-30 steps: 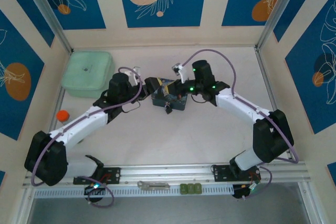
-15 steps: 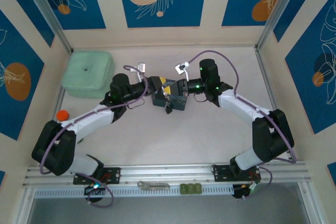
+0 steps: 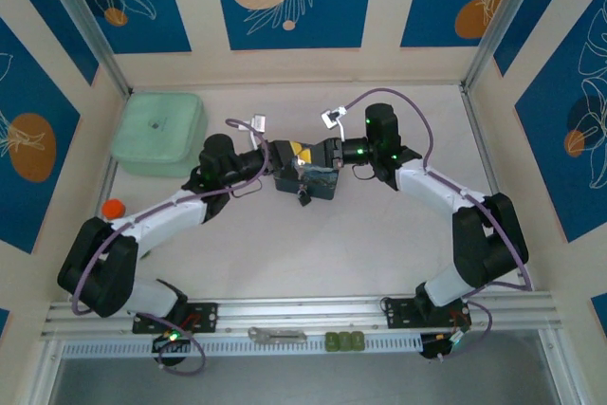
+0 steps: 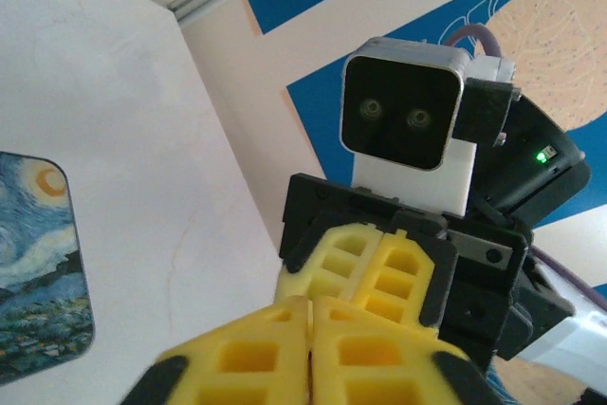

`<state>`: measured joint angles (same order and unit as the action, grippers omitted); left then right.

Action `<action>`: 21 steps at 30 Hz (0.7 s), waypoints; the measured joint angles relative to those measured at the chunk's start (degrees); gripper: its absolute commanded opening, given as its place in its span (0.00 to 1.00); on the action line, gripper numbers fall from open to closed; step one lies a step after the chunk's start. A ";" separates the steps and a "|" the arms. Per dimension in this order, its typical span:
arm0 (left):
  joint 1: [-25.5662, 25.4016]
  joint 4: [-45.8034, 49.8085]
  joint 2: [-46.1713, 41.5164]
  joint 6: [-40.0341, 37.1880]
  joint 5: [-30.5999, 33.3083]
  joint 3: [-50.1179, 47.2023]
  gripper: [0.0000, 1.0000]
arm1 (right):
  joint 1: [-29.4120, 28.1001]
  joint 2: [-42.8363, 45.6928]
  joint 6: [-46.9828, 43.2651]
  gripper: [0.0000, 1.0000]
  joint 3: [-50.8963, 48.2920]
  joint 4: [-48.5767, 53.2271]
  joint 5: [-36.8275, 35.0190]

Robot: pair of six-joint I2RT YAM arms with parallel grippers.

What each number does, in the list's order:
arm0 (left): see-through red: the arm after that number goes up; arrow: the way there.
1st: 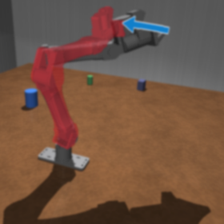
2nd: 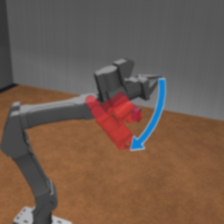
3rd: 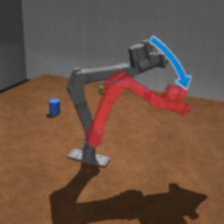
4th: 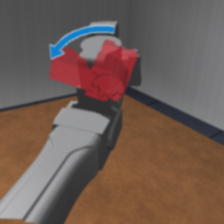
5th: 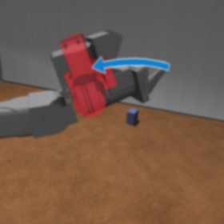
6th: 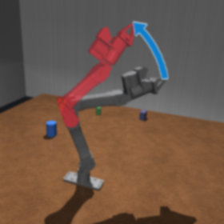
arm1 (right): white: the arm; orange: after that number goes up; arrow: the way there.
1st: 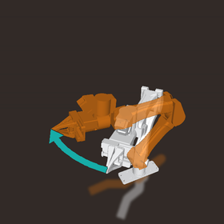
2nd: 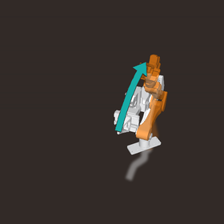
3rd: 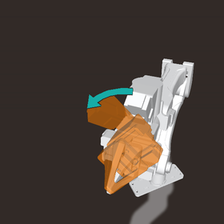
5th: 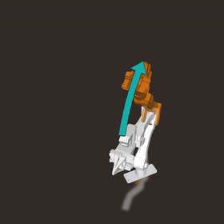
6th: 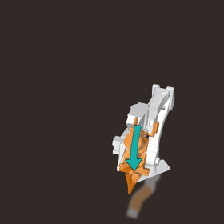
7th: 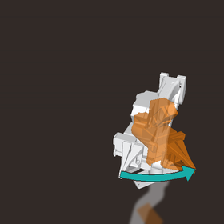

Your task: Unlock a padlock with a key

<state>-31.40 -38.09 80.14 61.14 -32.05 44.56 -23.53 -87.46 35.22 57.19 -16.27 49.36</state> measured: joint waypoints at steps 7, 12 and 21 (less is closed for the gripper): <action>-0.11 -0.15 -0.02 0.35 0.28 -0.02 0.00 | 0.42 0.26 0.76 0.38 -0.31 0.13 -1.25; -0.55 -0.46 -0.94 0.57 2.54 -0.48 0.00 | 0.66 3.76 2.25 0.40 -4.83 -1.38 -4.94; -1.81 -3.17 -1.64 2.93 6.60 -2.36 0.00 | -0.90 5.07 6.69 0.37 -7.74 -9.81 -8.92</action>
<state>-33.21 -41.25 78.50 64.07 -25.45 42.19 -24.43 -82.39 41.91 49.45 -26.09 40.45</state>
